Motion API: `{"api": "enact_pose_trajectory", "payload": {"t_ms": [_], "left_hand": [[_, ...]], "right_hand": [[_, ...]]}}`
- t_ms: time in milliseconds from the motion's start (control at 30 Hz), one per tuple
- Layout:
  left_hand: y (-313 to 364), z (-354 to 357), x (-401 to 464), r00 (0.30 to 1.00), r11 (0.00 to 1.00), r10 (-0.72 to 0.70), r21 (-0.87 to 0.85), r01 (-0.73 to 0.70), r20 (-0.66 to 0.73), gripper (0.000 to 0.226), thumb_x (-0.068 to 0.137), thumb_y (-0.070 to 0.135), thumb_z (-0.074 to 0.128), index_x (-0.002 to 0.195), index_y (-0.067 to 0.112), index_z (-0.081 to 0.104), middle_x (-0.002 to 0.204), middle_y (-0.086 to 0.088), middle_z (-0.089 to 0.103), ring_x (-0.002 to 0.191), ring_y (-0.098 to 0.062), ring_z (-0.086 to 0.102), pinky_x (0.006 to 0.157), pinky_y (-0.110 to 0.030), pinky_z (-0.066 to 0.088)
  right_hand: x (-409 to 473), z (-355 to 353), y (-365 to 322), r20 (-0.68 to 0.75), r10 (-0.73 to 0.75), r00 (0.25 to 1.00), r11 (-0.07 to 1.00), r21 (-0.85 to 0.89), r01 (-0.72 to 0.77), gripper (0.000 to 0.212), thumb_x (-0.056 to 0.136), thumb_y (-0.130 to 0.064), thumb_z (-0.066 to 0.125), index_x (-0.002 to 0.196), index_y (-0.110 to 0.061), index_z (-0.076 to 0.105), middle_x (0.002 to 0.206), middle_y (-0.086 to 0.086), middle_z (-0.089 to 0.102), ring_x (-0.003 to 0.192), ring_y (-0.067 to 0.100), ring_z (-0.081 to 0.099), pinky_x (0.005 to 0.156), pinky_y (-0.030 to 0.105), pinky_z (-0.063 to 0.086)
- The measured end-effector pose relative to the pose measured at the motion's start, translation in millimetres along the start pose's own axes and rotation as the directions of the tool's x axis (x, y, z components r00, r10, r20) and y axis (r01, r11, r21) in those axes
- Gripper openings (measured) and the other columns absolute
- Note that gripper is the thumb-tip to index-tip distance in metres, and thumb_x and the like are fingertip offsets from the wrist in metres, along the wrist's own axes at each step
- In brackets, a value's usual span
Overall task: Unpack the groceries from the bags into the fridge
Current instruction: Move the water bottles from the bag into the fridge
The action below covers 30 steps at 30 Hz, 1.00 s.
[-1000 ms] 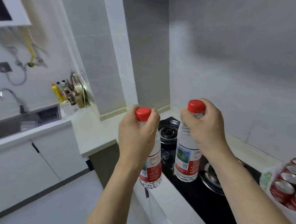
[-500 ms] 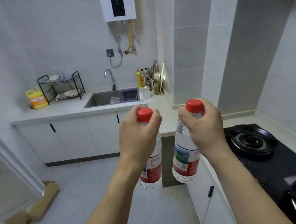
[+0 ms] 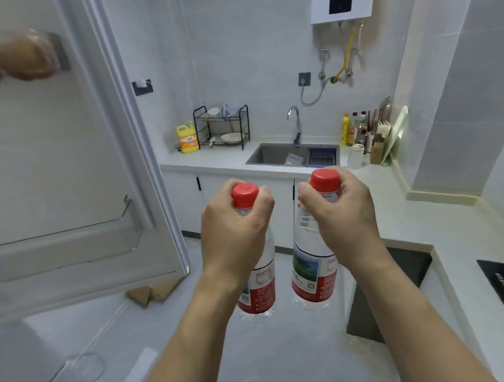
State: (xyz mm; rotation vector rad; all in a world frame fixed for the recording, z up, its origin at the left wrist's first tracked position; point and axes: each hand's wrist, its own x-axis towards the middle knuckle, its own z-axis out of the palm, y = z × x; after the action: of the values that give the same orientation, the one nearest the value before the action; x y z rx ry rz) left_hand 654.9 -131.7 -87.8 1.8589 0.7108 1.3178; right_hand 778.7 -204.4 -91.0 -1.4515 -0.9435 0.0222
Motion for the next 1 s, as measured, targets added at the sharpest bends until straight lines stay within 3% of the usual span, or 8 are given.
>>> {"api": "enact_pose_trajectory", "payload": {"t_ms": [100, 333, 500, 667, 767, 933, 1000], "left_hand": [[-5.7, -27.1, -1.5, 0.994, 0.997, -0.037, 0.062, 0.044, -0.103, 0.021, 0.091, 0.035, 0.063, 0.078, 0.019, 0.058, 0.068, -0.003, 0.062, 0.066, -0.019, 0.064, 0.068, -0.042, 0.058], [-22.5, -109.3, -14.6, 0.923, 0.968, -0.063, 0.203, 0.150, -0.381, 0.021, 0.090, 0.039, 0.062, 0.078, 0.022, 0.058, 0.069, -0.001, 0.062, 0.068, -0.018, 0.065, 0.067, -0.042, 0.058], [-31.1, -172.6, -27.5, 0.860, 0.943, -0.034, 0.268, 0.196, -0.510, 0.023, 0.091, 0.038, 0.063, 0.076, 0.021, 0.057, 0.069, -0.003, 0.065, 0.068, -0.023, 0.066, 0.069, -0.045, 0.055], [-44.2, -245.8, -38.8, 0.787, 0.916, -0.008, 0.311, 0.253, -0.616, 0.023, 0.092, 0.037, 0.064, 0.075, 0.023, 0.055, 0.069, -0.004, 0.064, 0.067, -0.020, 0.064, 0.065, -0.034, 0.052], [-50.2, -283.2, -45.1, 0.713, 0.922, 0.007, 0.281, 0.267, -0.701, 0.022, 0.091, 0.038, 0.064, 0.078, 0.023, 0.055, 0.071, -0.006, 0.065, 0.068, -0.021, 0.063, 0.064, -0.028, 0.050], [-60.6, -340.8, -51.6, 0.597, 0.936, 0.041, 0.239, 0.257, -0.802, 0.023, 0.092, 0.042, 0.063, 0.087, 0.021, 0.056, 0.080, -0.006, 0.065, 0.077, -0.022, 0.063, 0.074, -0.034, 0.053], [-65.6, -361.3, -50.8, 0.552, 0.947, 0.031, 0.202, 0.251, -0.833, 0.020, 0.092, 0.039, 0.064, 0.088, 0.022, 0.055, 0.080, -0.004, 0.062, 0.073, -0.015, 0.060, 0.073, -0.027, 0.051]], "right_hand": [[4.3, 27.8, -7.3, 0.079, -0.008, 0.997, 0.998, 0.057, 0.004, 0.016, 0.088, -0.027, 0.066, 0.079, -0.028, 0.052, 0.076, -0.003, 0.059, 0.075, 0.017, 0.060, 0.064, 0.016, 0.047], [-9.6, 110.1, -30.2, 0.325, -0.048, 0.944, 0.980, 0.196, -0.018, 0.014, 0.087, -0.027, 0.068, 0.082, -0.018, 0.058, 0.075, 0.005, 0.064, 0.074, 0.024, 0.065, 0.075, 0.043, 0.057], [-32.0, 173.4, -54.3, 0.437, -0.107, 0.893, 0.965, 0.263, -0.014, 0.014, 0.086, -0.024, 0.069, 0.080, -0.017, 0.059, 0.073, 0.006, 0.065, 0.073, 0.025, 0.065, 0.075, 0.046, 0.056], [-60.1, 244.3, -87.7, 0.508, -0.143, 0.850, 0.938, 0.344, -0.048, 0.016, 0.085, -0.026, 0.069, 0.076, -0.020, 0.058, 0.073, 0.008, 0.066, 0.075, 0.030, 0.064, 0.076, 0.050, 0.055], [-75.8, 281.3, -105.2, 0.539, -0.161, 0.827, 0.928, 0.369, -0.059, 0.014, 0.083, -0.026, 0.069, 0.077, -0.018, 0.059, 0.073, 0.007, 0.066, 0.075, 0.031, 0.063, 0.076, 0.051, 0.054], [-100.3, 339.7, -134.0, 0.602, -0.185, 0.777, 0.916, 0.391, -0.085, 0.016, 0.085, -0.029, 0.067, 0.080, -0.017, 0.058, 0.078, 0.008, 0.066, 0.078, 0.030, 0.063, 0.078, 0.051, 0.055], [-108.6, 363.0, -144.6, 0.618, -0.197, 0.761, 0.912, 0.401, -0.090, 0.017, 0.086, -0.030, 0.067, 0.079, -0.018, 0.057, 0.076, 0.005, 0.065, 0.077, 0.028, 0.063, 0.077, 0.048, 0.055]]}}
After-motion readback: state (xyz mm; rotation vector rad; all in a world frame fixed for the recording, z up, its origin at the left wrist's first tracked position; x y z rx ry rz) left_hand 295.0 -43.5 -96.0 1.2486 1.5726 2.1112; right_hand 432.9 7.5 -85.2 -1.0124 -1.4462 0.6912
